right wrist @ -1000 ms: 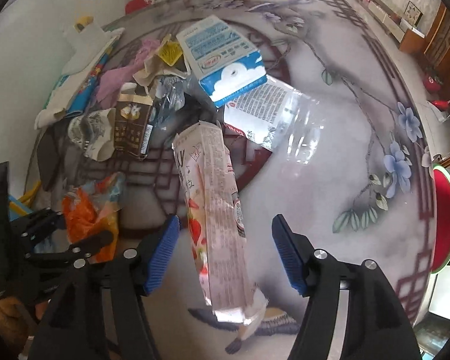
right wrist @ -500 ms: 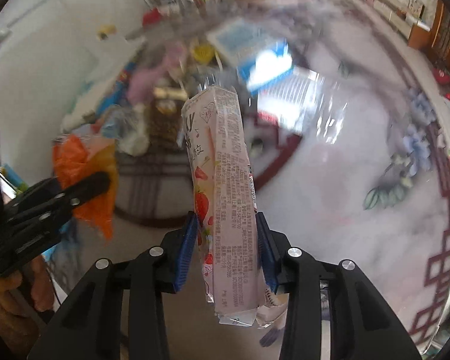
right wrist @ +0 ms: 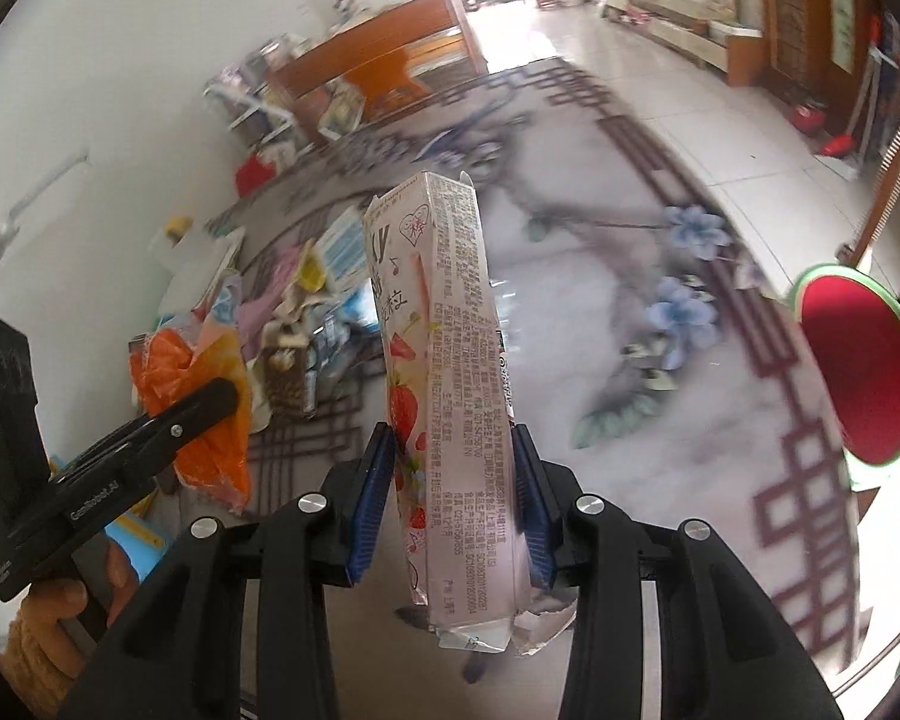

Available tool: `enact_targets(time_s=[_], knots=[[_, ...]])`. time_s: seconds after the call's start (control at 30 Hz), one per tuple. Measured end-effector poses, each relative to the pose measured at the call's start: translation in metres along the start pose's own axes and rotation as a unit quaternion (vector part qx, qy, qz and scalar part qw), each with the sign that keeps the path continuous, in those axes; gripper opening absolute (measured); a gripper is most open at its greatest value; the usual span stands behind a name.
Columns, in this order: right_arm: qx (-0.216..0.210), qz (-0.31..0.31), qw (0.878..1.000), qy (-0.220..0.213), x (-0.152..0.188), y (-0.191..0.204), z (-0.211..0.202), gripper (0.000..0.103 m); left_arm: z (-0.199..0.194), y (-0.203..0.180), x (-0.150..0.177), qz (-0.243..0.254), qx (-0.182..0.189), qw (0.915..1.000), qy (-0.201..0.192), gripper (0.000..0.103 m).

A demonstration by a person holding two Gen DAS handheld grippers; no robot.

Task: Collect trash
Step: 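Drop the Pocky box into the red bin while the left drops the orange bag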

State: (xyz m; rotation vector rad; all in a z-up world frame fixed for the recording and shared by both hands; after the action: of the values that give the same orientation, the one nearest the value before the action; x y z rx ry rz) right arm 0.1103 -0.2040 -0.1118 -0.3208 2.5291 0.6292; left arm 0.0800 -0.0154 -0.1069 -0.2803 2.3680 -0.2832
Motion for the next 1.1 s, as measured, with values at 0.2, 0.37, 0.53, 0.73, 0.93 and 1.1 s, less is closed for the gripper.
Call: enact_targets(time_s=[0.2, 0.37, 0.53, 0.73, 0.93, 1.1], knots=[[0.013, 0.024, 1.0, -0.015, -0.006, -0.041, -0.022, 0.038, 0.014, -0.036, -0.004, 0.01, 0.007, 0.9999, 0.005, 0.051], [0.012, 0.036, 0.999, -0.025, -0.013, -0.072, -0.036, 0.038, 0.023, -0.063, -0.004, 0.015, 0.008, 0.9998, 0.006, 0.051], [0.013, 0.038, 0.999, -0.027, -0.02, -0.096, -0.043, 0.038, 0.032, -0.085, -0.003, 0.013, 0.005, 0.9999, 0.006, 0.051], [0.01, 0.041, 0.999, -0.025, -0.029, -0.125, -0.048, 0.038, 0.042, -0.113, -0.001, 0.011, 0.0, 0.9999, 0.009, 0.051], [0.009, 0.052, 0.998, -0.025, -0.03, -0.153, -0.054, 0.038, 0.052, -0.141, 0.0, 0.02, 0.002, 0.9997, 0.015, 0.051], [0.019, 0.07, 0.997, -0.032, -0.03, -0.182, -0.068, 0.038, 0.063, -0.17, -0.002, 0.036, 0.014, 0.999, 0.02, 0.051]])
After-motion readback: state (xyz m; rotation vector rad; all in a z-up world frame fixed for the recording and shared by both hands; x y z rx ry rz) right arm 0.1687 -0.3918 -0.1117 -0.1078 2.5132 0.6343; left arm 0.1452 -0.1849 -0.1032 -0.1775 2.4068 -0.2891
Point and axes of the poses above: each gripper's, at about its wrist camera, not at the fingertips, and z roughly the way its jaws point, y to its left, x to its underside, the point moved 4 cm from there along z, roughly the way its jaws point, and after that the axes turned 5 degrees about -y, right-handed, at the moved point
